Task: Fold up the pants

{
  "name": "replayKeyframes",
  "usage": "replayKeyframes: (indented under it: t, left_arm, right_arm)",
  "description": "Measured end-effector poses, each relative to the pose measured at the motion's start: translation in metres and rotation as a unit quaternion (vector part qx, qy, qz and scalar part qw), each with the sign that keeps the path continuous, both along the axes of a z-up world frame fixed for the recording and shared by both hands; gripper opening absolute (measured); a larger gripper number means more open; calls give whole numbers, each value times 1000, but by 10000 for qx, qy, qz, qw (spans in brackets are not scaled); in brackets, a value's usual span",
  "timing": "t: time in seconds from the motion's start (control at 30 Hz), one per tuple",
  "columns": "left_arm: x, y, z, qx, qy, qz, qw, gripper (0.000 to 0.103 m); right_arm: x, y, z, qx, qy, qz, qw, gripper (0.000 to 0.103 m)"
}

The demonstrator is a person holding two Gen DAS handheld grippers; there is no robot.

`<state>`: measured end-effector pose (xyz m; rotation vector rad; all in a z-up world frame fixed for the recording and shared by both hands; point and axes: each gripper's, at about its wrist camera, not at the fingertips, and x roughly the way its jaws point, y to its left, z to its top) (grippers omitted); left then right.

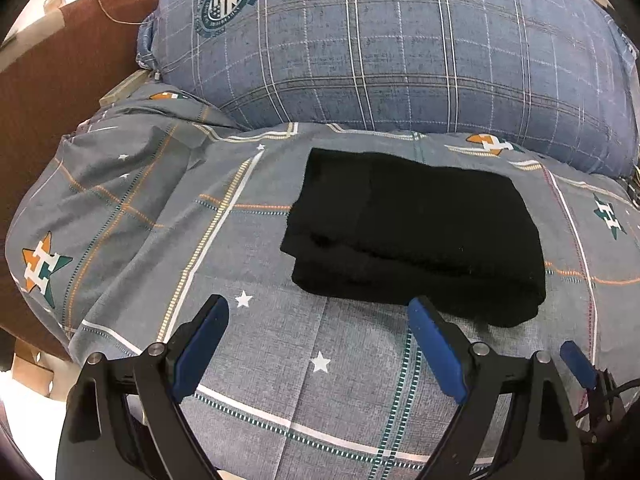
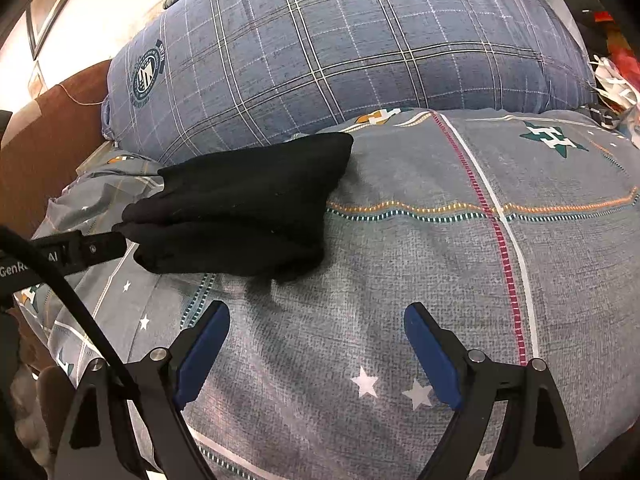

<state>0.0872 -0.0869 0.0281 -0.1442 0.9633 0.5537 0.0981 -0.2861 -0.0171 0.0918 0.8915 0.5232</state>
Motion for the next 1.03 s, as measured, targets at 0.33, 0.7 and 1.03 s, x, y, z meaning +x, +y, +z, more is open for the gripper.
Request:
replayKeyframes:
  t: [0.33, 0.7, 1.03]
  left_arm:
    - [-17, 2, 9, -148, -275, -49, 9995, 91]
    - [-48, 28, 48, 87, -1250, -102, 9921, 103]
    - [-30, 97, -3, -1736, -912, -360, 9799, 103]
  right_arm:
    - [-13, 9, 12, -86, -209, 181, 9996, 93]
    - [-39, 46, 26, -251, -514, 364, 9977, 93]
    - [-43, 83, 37, -828, -489, 415, 9945, 93]
